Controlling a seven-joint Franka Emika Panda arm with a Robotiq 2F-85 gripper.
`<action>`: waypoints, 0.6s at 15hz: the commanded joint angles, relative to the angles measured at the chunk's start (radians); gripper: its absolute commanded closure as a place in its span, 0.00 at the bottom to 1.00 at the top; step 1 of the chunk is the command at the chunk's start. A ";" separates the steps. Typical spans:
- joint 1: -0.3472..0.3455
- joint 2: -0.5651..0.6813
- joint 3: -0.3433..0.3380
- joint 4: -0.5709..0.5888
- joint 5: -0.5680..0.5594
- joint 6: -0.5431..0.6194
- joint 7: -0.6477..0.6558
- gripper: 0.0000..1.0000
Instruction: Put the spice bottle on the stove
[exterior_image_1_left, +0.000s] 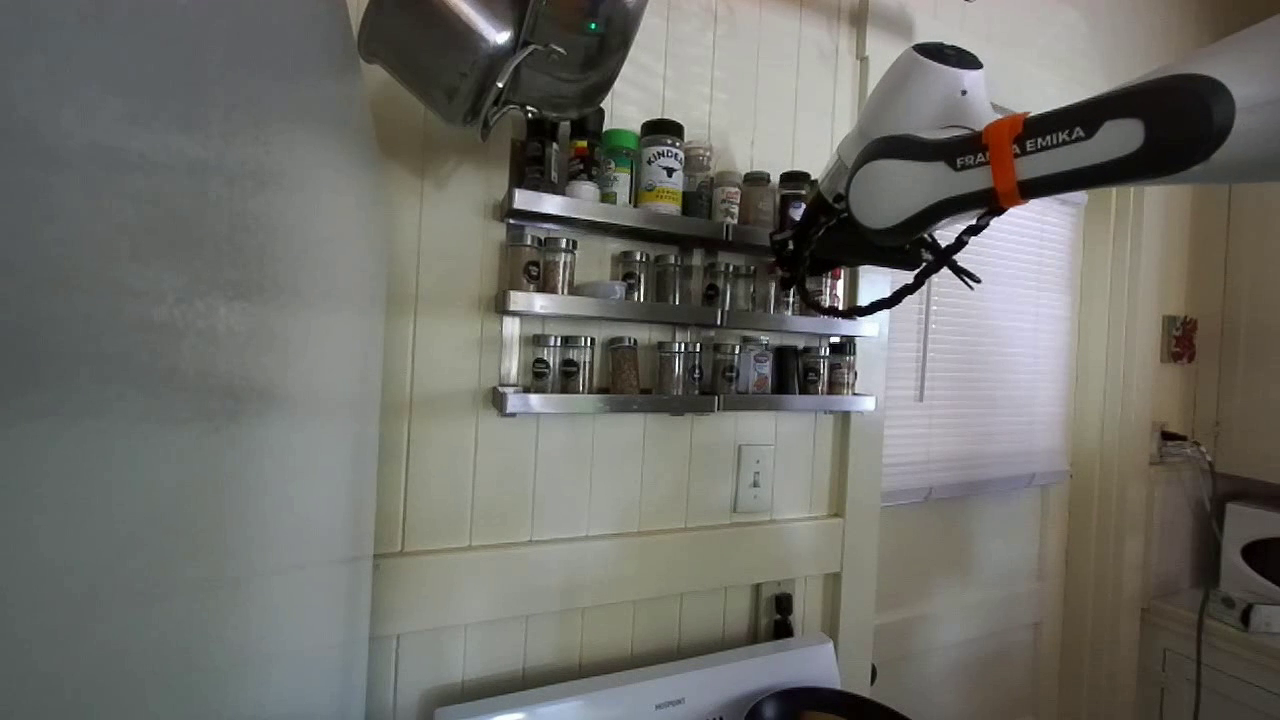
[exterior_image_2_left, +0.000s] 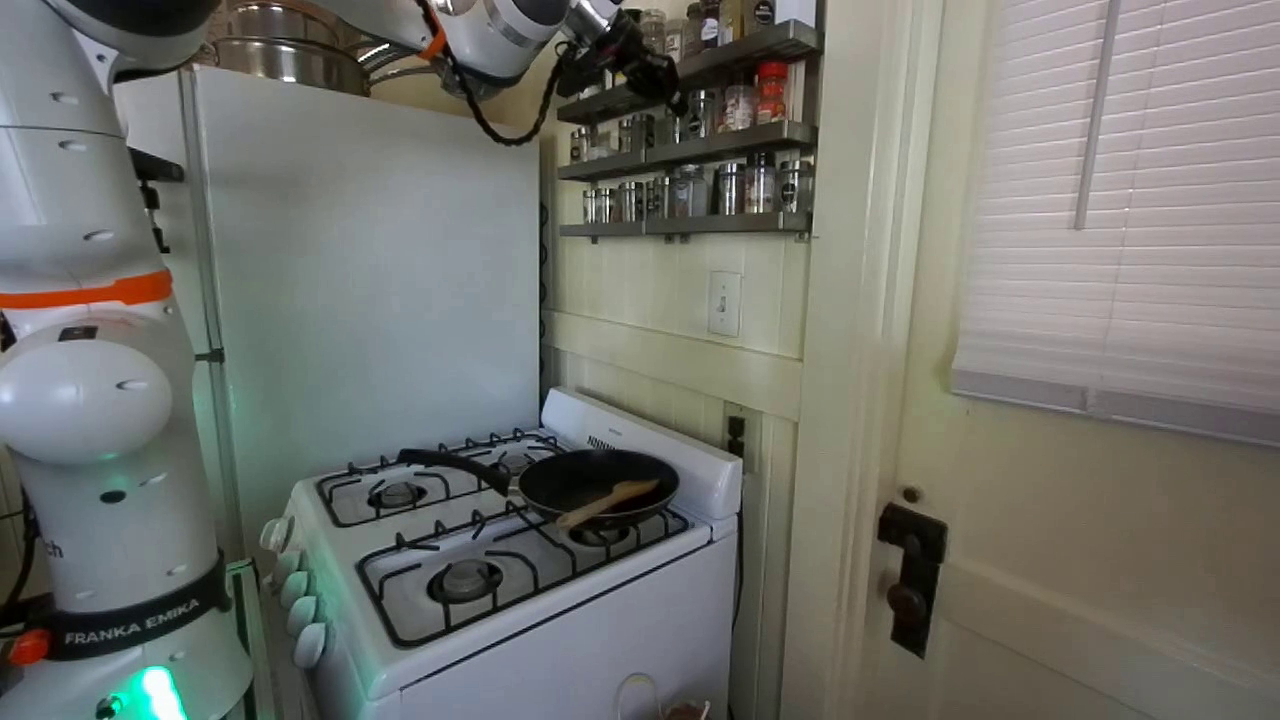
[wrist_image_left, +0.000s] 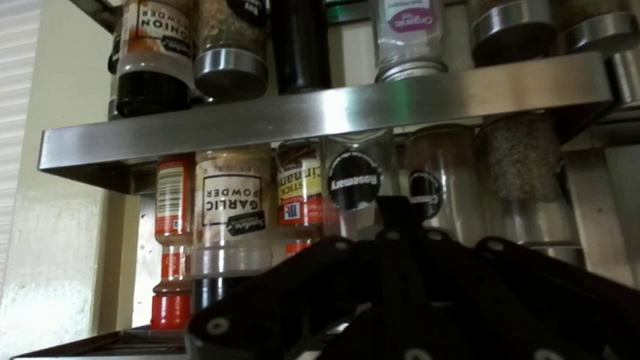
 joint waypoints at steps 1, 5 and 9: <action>0.033 -0.047 -0.004 -0.010 0.135 -0.119 -0.100 1.00; 0.053 -0.082 -0.012 0.006 0.264 -0.255 -0.159 1.00; 0.060 -0.128 -0.050 0.038 0.446 -0.523 -0.234 0.74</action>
